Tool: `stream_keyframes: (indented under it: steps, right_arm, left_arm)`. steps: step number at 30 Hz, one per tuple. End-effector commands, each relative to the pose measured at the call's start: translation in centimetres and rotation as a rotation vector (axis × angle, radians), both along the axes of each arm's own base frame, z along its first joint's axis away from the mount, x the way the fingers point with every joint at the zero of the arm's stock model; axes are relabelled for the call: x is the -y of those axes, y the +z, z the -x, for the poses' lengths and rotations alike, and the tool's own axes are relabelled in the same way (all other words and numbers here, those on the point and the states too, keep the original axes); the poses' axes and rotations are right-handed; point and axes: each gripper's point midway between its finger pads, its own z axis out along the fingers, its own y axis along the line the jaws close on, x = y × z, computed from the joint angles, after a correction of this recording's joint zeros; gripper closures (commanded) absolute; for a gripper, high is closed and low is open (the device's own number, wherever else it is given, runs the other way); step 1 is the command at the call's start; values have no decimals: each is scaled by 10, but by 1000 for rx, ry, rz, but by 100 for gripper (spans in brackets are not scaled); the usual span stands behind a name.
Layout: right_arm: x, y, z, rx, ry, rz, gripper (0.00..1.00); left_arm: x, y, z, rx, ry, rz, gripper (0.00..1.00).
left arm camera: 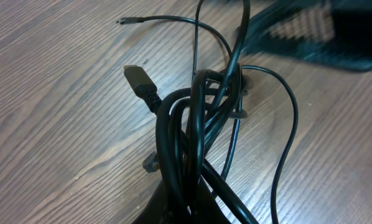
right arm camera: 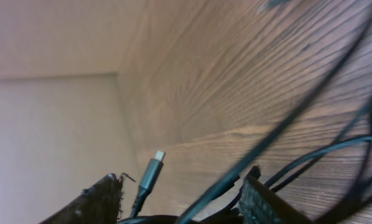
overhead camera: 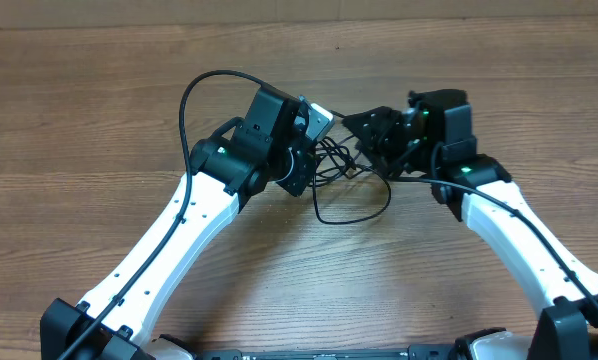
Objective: Untangle cables
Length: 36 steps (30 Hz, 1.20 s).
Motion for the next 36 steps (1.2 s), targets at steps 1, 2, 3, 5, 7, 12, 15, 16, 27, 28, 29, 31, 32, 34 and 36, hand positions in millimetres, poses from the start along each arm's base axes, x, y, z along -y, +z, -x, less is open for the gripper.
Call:
stream_keyframes:
  steps: [1,2,3,5,7,12,15,16,27,28,29,31,32,34,36]
  right_arm:
    - [-9,0,2,11,9,12,61]
    - [-9,1,1,15,8,12,71]
    - [-10,2,0,23,9,9,96]
    - [-12,12,-4,66,19,-15,96]
    - [-13,44,-12,182,57,-92,96]
    - [30,137,-19,459,57,-242,96]
    - [72,161,-20,534,-18,-226,96]
    - [82,165,-20,547,-37,-221,96]
    - [105,72,-1,214,-66,-56,22]
    - [105,67,1,189,-69,-50,17]
    - [104,64,3,170,-70,-48,15]
    - [100,59,7,143,-61,-49,12]
    - [96,58,8,133,-52,-50,11]
    - [81,55,15,123,-5,-46,8]
    - [71,54,18,149,37,-23,7]
  left_arm:
    - [7,3,1,1,-51,29,96]
    - [7,3,1,1,-51,29,96]
    - [7,3,1,1,-51,29,96]
    - [6,3,1,0,-47,23,96]
    - [2,1,0,0,-35,4,95]
    - [-13,-6,-1,0,9,-74,93]
    - [-13,-6,-1,2,11,-76,93]
    - [-13,-6,-1,2,10,-76,94]
    - [-12,-3,-6,17,27,-62,96]
    - [-10,-2,-8,16,54,-42,96]
    - [-9,-1,-9,14,69,-31,96]
    - [-8,1,-12,6,108,-6,96]
    - [-8,2,-13,1,128,8,96]
    - [-13,4,-21,-19,272,50,95]
    - [-29,3,-29,-49,481,78,81]
